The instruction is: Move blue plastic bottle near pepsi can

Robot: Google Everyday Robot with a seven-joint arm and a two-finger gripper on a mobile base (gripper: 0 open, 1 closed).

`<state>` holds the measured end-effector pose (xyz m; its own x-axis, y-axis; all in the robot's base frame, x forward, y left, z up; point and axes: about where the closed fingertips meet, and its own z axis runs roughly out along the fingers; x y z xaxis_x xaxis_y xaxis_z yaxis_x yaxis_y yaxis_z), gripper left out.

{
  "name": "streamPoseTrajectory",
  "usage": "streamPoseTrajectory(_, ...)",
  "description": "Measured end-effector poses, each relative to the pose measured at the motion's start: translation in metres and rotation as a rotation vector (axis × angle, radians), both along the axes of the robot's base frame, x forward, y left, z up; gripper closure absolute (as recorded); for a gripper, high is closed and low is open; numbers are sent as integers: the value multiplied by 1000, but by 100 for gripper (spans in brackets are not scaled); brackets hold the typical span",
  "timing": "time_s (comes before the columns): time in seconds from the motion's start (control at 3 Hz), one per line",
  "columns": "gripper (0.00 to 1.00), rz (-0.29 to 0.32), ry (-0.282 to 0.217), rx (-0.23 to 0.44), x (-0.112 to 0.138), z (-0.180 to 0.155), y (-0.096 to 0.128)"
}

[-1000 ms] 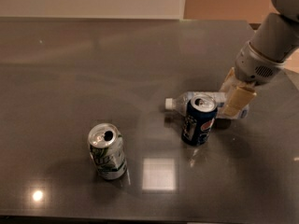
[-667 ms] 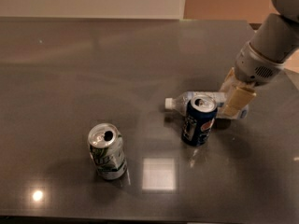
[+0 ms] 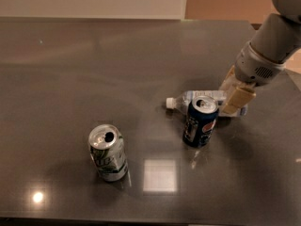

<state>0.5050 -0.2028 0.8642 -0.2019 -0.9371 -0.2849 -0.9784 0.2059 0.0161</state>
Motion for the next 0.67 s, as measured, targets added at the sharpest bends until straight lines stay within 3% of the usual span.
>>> streamPoseTrajectory(0.33,0,-1,-6,1,1,0,1)
streamPoseTrajectory(0.67,0,-1,-6,1,1,0,1)
